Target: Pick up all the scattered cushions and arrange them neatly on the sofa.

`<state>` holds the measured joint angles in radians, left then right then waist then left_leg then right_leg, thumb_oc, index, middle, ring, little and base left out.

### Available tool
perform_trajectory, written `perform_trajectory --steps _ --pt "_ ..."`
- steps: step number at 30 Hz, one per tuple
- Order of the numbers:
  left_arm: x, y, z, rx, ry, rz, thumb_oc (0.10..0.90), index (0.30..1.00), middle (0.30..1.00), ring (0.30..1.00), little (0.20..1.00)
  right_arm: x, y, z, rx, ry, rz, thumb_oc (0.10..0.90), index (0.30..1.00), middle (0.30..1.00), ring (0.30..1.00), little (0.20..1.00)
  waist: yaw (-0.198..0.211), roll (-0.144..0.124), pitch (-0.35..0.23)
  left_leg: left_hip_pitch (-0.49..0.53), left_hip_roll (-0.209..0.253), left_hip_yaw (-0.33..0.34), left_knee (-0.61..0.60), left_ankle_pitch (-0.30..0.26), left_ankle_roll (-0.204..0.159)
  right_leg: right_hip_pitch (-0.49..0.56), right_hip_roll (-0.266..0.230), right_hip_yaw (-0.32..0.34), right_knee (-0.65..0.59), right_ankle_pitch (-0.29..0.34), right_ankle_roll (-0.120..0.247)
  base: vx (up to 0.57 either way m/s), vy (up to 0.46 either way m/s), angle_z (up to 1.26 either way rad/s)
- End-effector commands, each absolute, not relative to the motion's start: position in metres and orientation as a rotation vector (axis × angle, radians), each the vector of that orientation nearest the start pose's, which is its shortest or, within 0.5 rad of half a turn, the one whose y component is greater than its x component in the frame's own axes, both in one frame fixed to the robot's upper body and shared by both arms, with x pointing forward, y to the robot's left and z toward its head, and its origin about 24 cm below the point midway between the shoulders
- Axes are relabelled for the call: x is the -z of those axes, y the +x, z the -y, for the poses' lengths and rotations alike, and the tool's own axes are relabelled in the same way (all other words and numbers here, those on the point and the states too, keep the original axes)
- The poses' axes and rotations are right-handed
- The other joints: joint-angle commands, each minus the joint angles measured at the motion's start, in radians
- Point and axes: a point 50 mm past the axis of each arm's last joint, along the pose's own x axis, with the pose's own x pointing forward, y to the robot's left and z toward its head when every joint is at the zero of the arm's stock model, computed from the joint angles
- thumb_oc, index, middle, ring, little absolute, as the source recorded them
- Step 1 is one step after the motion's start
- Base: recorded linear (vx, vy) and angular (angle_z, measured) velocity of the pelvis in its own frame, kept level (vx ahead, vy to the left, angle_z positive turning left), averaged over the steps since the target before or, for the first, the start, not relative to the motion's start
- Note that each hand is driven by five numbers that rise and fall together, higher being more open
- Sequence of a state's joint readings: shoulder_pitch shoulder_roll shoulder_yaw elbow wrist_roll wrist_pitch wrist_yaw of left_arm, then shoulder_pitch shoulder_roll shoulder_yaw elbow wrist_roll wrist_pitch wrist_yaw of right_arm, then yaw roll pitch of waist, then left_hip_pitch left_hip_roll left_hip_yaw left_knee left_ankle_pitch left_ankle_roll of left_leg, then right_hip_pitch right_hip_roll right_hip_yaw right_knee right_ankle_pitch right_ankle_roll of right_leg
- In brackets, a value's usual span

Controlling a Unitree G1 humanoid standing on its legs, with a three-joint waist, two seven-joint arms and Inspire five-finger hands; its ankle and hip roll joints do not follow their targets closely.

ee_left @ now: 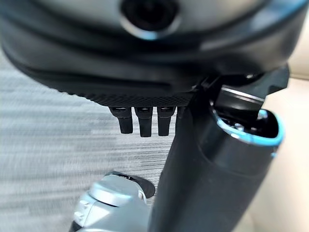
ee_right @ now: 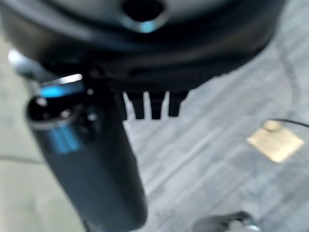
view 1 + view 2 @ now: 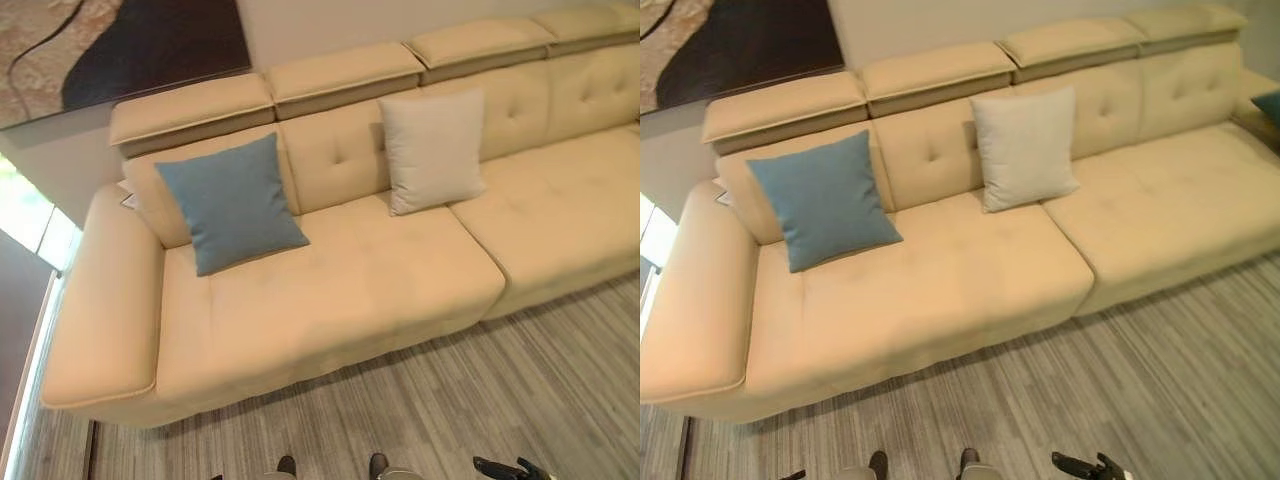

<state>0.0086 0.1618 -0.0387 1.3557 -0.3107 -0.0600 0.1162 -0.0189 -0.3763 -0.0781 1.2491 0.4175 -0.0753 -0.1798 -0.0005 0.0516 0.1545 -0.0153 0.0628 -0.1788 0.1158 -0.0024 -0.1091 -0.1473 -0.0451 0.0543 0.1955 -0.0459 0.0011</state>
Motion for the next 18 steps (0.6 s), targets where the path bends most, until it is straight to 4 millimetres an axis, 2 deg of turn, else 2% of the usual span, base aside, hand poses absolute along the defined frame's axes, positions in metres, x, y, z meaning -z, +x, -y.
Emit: perform_trajectory --steps 1,5,6,7,9,11,12,13,14,15,16,17,18 --pt "0.162 0.100 -0.222 -0.287 0.131 -1.147 0.800 0.900 0.900 0.900 0.900 0.122 0.124 0.315 0.722 -0.004 -0.937 0.800 0.900 0.900 0.900 0.900 -0.020 -0.022 0.028 0.040 -0.063 -0.026 0.023 -0.134 0.017 0.028 -0.025 0.031 -0.082 0.023 0.104 -0.21 0.139 -0.61" --pt "0.152 0.136 -0.210 -0.154 0.271 -1.023 0.800 0.900 0.900 0.900 0.900 0.118 0.148 0.303 0.683 0.004 -0.874 0.800 0.900 0.900 0.900 0.900 -0.067 -0.010 0.059 0.037 -0.075 0.069 -0.020 -0.156 0.054 -0.063 -0.059 0.070 -0.111 0.116 0.170 -0.28 0.114 -0.78" --pt "0.149 0.144 -0.210 -0.128 0.308 -0.996 0.800 0.900 0.900 0.900 0.900 0.116 0.155 0.299 0.673 0.005 -0.858 0.800 0.900 0.900 0.900 0.900 -0.070 -0.004 0.073 0.027 -0.066 0.100 -0.019 -0.152 0.059 -0.089 -0.069 0.039 -0.107 0.115 0.174 -0.32 0.036 -1.18" --pt "0.148 0.146 -0.210 -0.112 0.333 -0.987 0.800 0.900 0.900 0.900 0.900 0.117 0.157 0.295 0.663 0.009 -0.849 0.800 0.900 0.900 0.900 0.900 -0.066 0.003 0.084 0.017 -0.057 0.131 -0.020 -0.147 0.064 -0.089 -0.086 -0.021 -0.100 0.095 0.165 -0.30 0.022 -1.09" --pt "0.150 0.138 -0.216 -0.123 0.366 -1.017 0.800 0.900 0.900 0.900 0.900 0.120 0.154 0.288 0.642 0.014 -0.850 0.800 0.900 0.900 0.900 0.900 -0.066 0.004 0.089 0.020 -0.048 0.195 -0.038 -0.136 0.074 -0.063 -0.107 -0.106 -0.069 0.057 0.144 -0.21 -0.007 -1.24" --pt "0.153 0.127 -0.221 -0.151 0.360 -1.048 0.800 0.900 0.900 0.900 0.900 0.118 0.151 0.292 0.632 -0.080 -0.851 0.800 0.900 0.900 0.900 0.900 -0.062 0.010 0.071 0.027 -0.034 0.281 -0.053 -0.132 0.079 -0.022 -0.132 -0.160 -0.072 0.037 0.141 -0.16 -0.048 -1.30" --pt "0.153 0.127 -0.221 -0.151 0.360 -1.049 0.800 0.900 0.900 0.900 0.900 0.118 0.150 0.292 0.632 -0.081 -0.852 0.800 0.900 0.900 0.900 0.900 -0.060 0.010 0.071 0.028 -0.033 0.283 -0.054 -0.132 0.079 -0.022 -0.131 -0.158 -0.073 0.037 0.142 -0.10 -0.058 -1.55" --pt "0.154 0.123 -0.221 -0.163 0.348 -1.055 0.800 0.900 0.900 0.900 0.900 0.119 0.147 0.294 0.635 -0.103 -0.859 0.800 0.900 0.900 0.900 0.900 -0.057 0.015 0.064 0.033 -0.026 0.318 -0.055 -0.132 0.077 -0.012 -0.144 -0.176 -0.079 0.040 0.145 -0.04 -0.052 -1.36" --pt "0.154 0.122 -0.220 -0.164 0.338 -1.057 0.800 0.900 0.900 0.900 0.900 0.119 0.145 0.294 0.638 -0.116 -0.859 0.800 0.900 0.900 0.900 0.900 -0.054 0.019 0.058 0.037 -0.018 0.352 -0.060 -0.133 0.076 -0.007 -0.160 -0.203 -0.087 0.046 0.150 -0.06 -0.113 -1.11" --pt "0.155 0.122 -0.218 -0.153 0.345 -1.057 0.800 0.900 0.900 0.900 0.900 0.118 0.145 0.294 0.649 -0.118 -0.855 0.800 0.900 0.900 0.900 0.900 -0.056 0.026 0.056 0.045 -0.003 0.398 -0.065 -0.133 0.070 0.000 -0.183 -0.257 -0.091 0.050 0.154 -0.05 -0.088 -0.87" --pt "0.155 0.122 -0.218 -0.153 0.345 -1.057 0.800 0.900 0.900 0.900 0.900 0.118 0.145 0.294 0.649 -0.117 -0.855 0.800 0.900 0.900 0.900 0.900 -0.055 0.025 0.054 0.042 -0.004 0.399 -0.066 -0.129 0.070 -0.003 -0.183 -0.256 -0.095 0.054 0.153 -0.04 -0.153 -1.00" --pt "0.154 0.122 -0.219 -0.154 0.361 -1.053 0.800 0.900 0.900 0.900 0.900 0.119 0.147 0.291 0.649 -0.098 -0.850 0.800 0.900 0.900 0.900 0.900 -0.050 0.030 0.048 0.060 0.019 0.474 -0.080 -0.123 0.062 0.013 -0.222 -0.360 -0.105 0.069 0.157 -0.02 -0.142 -1.33" --pt "0.154 0.123 -0.218 -0.152 0.355 -1.051 0.800 0.900 0.900 0.900 0.900 0.120 0.146 0.290 0.647 -0.096 -0.856 0.800 0.900 0.900 0.900 0.900 -0.041 0.029 0.045 0.069 0.024 0.496 -0.087 -0.121 0.061 0.024 -0.235 -0.395 -0.112 0.074 0.156 -0.02 -0.219 -1.74"
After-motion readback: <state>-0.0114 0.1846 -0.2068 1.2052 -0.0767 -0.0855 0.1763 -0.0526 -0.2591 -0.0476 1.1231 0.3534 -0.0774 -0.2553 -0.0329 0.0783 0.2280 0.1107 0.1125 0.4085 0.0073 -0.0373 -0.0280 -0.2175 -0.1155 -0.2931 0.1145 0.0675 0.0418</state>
